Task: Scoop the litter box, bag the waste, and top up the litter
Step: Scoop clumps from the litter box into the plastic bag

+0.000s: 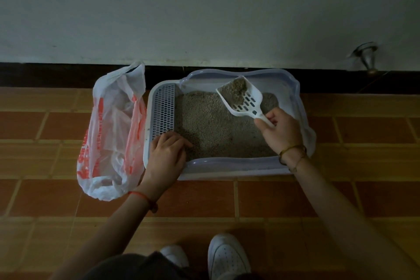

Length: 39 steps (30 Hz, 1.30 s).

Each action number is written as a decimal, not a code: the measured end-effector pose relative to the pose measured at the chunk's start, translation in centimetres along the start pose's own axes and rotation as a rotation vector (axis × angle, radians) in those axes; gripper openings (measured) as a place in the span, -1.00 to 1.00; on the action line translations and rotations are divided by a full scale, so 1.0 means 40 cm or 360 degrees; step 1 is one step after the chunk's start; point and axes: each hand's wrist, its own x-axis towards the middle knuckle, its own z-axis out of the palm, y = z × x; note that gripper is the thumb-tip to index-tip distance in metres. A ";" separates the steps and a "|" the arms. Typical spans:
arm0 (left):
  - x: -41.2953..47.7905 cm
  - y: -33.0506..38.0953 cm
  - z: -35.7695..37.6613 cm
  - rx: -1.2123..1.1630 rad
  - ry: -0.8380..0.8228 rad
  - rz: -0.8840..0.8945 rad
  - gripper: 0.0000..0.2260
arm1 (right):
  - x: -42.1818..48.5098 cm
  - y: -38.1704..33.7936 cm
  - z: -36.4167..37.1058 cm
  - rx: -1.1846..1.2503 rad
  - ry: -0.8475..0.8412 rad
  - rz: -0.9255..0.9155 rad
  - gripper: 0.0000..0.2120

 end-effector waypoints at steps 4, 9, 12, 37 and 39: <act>0.000 0.004 -0.003 -0.0033 0.0006 -0.0004 -0.68 | -0.002 -0.005 -0.016 0.0028 -0.0030 -0.0038 -0.83; -0.001 0.003 -0.004 -0.0020 -0.0005 -0.0005 -0.68 | -0.012 -0.012 -0.038 -0.0101 -0.0053 -0.0211 -0.81; -0.001 0.003 -0.004 -0.0020 -0.0018 -0.0023 -0.67 | -0.016 -0.022 -0.046 -0.0168 -0.0022 -0.0289 -0.80; -0.064 -0.023 -0.106 -0.0245 0.0058 -0.0067 -0.70 | -0.035 -0.185 0.065 -0.0209 -0.0390 -0.0621 -0.82; -0.079 -0.030 -0.110 -0.0226 0.0038 -0.0067 -0.70 | -0.037 -0.224 0.094 -0.0219 -0.0454 -0.0681 -0.82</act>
